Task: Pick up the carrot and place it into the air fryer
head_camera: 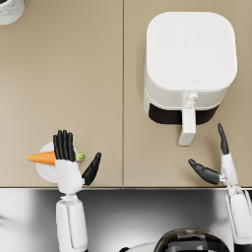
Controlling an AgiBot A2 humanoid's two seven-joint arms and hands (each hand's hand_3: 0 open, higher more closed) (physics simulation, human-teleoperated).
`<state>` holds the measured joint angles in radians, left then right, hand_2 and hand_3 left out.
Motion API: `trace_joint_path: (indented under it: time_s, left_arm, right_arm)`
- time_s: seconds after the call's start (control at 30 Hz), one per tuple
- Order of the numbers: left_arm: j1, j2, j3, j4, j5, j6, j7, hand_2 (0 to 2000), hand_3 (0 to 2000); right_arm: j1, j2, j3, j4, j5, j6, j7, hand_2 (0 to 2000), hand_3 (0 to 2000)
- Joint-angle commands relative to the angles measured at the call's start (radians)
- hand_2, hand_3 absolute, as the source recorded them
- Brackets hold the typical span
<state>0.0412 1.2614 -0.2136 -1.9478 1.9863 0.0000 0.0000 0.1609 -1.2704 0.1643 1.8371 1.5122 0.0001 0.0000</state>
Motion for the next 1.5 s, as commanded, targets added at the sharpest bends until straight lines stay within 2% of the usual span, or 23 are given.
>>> trace_joint_path:
  time_s: [0.03, 0.13, 0.17, 0.23, 0.3, 0.37, 0.5, 0.67, 0.77, 0.8, 0.83, 1.03, 1.07, 1.1, 1.13, 1.23, 1.33, 1.4, 1.5]
  left_arm:
    - [-0.014, 0.009, -0.104, -0.003, 0.045, 0.000, 0.000, 0, 0]
    - [0.011, -0.008, -0.126, 0.009, 0.181, -0.009, 0.000, 0, 0]
    - [0.017, -0.013, -0.126, 0.013, 0.227, -0.138, -0.036, 0, 0]
    - [0.022, -0.017, -0.139, 0.011, 0.318, -0.306, -0.085, 0, 0]
    - [0.031, -0.024, -0.156, 0.026, 0.409, -0.391, -0.112, 0, 0]
    - [0.031, -0.024, -0.171, 0.040, 0.500, -0.439, -0.125, 0, 0]
    - [0.004, -0.008, -0.134, 0.095, 0.682, -0.473, -0.136, 0, 0]
    - [0.037, -0.017, -0.062, 0.269, 0.875, -0.484, -0.138, 0, 0]
    - [0.059, -0.020, -0.049, 0.319, 0.912, -0.480, -0.138, 0, 0]
    - [0.036, -0.015, -0.066, 0.273, 0.919, -0.473, -0.138, 0, 0]
    - [0.059, -0.020, -0.039, 0.324, 0.923, -0.463, -0.138, 0, 0]
    - [0.091, -0.024, -0.041, 0.389, 0.931, -0.433, -0.149, 0, 0]
    - [0.102, -0.025, -0.036, 0.412, 0.932, -0.417, -0.164, 1361, 327]
    - [0.104, -0.025, -0.032, 0.422, 0.932, -0.425, -0.175, 2000, 653]
    - [0.103, -0.024, -0.032, 0.424, 0.933, -0.416, -0.165, 2000, 980]
    - [0.108, -0.021, -0.016, 0.420, 0.933, -0.194, -0.069, 2000, 1960]
    - [0.105, -0.022, -0.012, 0.304, 0.934, -0.098, -0.031, 2000, 2000]
    - [0.112, -0.026, 0.005, 0.223, 0.934, -0.068, -0.019, 2000, 2000]
    - [0.153, -0.050, 0.025, 0.130, 0.804, -0.047, -0.011, 2000, 2000]
  right_arm:
    - [0.026, -0.014, -0.006, -0.023, 0.001, 0.000, 0.000, 0, 0]
    - [0.027, -0.020, -0.011, -0.021, 0.001, 0.000, 0.000, 0, 0]
    - [0.032, -0.024, -0.016, -0.015, 0.002, 0.000, 0.000, 0, 0]
    - [0.036, -0.030, -0.015, -0.019, 0.002, 0.000, 0.000, 0, 0]
    - [0.033, -0.033, -0.008, -0.023, 0.002, 0.000, 0.000, 0, 0]
    - [0.030, -0.035, -0.013, -0.025, 0.002, 0.000, 0.000, 0, 0]
    - [0.039, -0.047, -0.016, -0.032, 0.002, 0.000, 0.000, 0, 0]
    - [0.038, -0.056, -0.021, -0.024, 0.002, 0.000, 0.000, 0, 0]
    - [0.040, -0.062, -0.030, -0.020, 0.002, 0.000, 0.000, 0, 0]
    - [0.046, -0.066, -0.028, -0.022, 0.002, 0.000, 0.000, 0, 0]
    - [0.052, -0.070, -0.027, -0.025, 0.002, 0.000, 0.000, 0, 0]
    - [0.073, -0.088, -0.015, -0.073, 0.002, 0.000, 0.000, 0, 0]
    - [0.067, -0.088, -0.007, -0.089, 0.002, 0.000, 0.000, 0, 0]
    - [0.064, -0.088, 0.002, -0.096, 0.002, 0.000, 0.000, 0, 0]
    - [0.067, -0.091, 0.013, -0.105, 0.002, 0.000, 0.000, 0, 0]
    - [0.066, -0.096, 0.036, -0.123, 0.002, 0.000, 0.000, 0, 0]
    - [0.073, -0.105, 0.062, -0.197, 0.002, 0.000, 0.000, 0, 0]
    - [0.077, -0.110, 0.071, -0.232, 0.002, 0.000, 0.000, 0, 0]
    - [0.088, -0.120, 0.077, -0.277, 0.002, 0.000, 0.000, 0, 0]
